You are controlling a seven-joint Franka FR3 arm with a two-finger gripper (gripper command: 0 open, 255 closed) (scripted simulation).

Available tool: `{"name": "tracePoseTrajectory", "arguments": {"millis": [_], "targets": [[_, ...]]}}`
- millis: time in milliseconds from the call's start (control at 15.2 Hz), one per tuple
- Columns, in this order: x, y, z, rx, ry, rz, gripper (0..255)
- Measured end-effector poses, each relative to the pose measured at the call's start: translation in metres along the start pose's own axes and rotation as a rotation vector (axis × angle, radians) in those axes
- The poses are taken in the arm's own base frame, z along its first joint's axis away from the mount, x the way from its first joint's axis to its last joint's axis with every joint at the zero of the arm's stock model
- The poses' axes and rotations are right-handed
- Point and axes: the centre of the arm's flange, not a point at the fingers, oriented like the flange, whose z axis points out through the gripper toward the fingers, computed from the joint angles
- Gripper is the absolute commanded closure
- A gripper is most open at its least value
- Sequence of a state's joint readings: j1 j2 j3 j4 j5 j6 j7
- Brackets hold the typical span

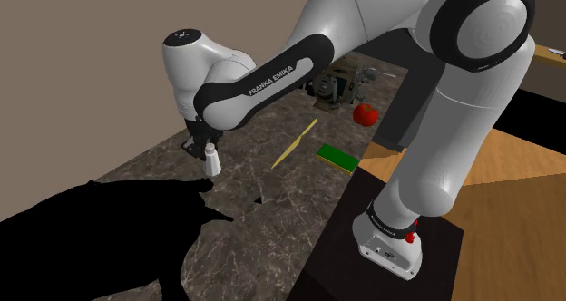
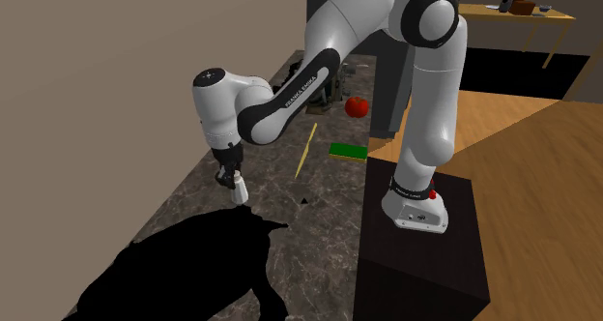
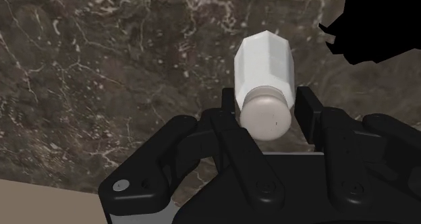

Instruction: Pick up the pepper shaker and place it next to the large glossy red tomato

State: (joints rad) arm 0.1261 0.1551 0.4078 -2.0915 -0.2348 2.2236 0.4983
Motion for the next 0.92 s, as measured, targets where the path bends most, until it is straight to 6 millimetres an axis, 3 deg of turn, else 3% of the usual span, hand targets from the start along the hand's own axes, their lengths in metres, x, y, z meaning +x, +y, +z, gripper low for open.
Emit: {"name": "tracePoseTrajectory", "arguments": {"millis": [462,924], "targets": [[0.0,0.0,-0.002,0.0,0.0,0.0,255],[0.002,0.004,-0.035,0.0,-0.001,0.0,255]]}}
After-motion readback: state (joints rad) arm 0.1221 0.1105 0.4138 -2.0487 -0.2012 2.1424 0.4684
